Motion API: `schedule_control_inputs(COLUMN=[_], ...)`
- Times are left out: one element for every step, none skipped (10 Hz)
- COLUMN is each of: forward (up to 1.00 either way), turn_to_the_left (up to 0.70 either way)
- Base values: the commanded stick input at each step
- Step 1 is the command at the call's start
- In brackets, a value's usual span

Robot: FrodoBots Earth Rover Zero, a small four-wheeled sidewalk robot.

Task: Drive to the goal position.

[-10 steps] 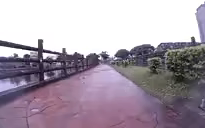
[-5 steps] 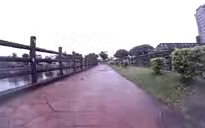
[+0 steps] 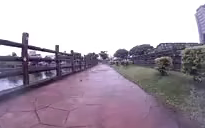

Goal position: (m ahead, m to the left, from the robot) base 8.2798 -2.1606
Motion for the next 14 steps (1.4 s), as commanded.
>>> schedule_control_inputs(forward=[0.7, 0.7, 0.7, 0.7, 0.7, 0.7, 0.7, 0.7, 0.7, 0.7, 0.7, 0.7, 0.7, 0.7], turn_to_the_left=[0.0, 0.0, 0.0, 0.0, 0.0, 0.0, 0.0, 0.0, 0.0, 0.0, 0.0, 0.0, 0.0, 0.0])
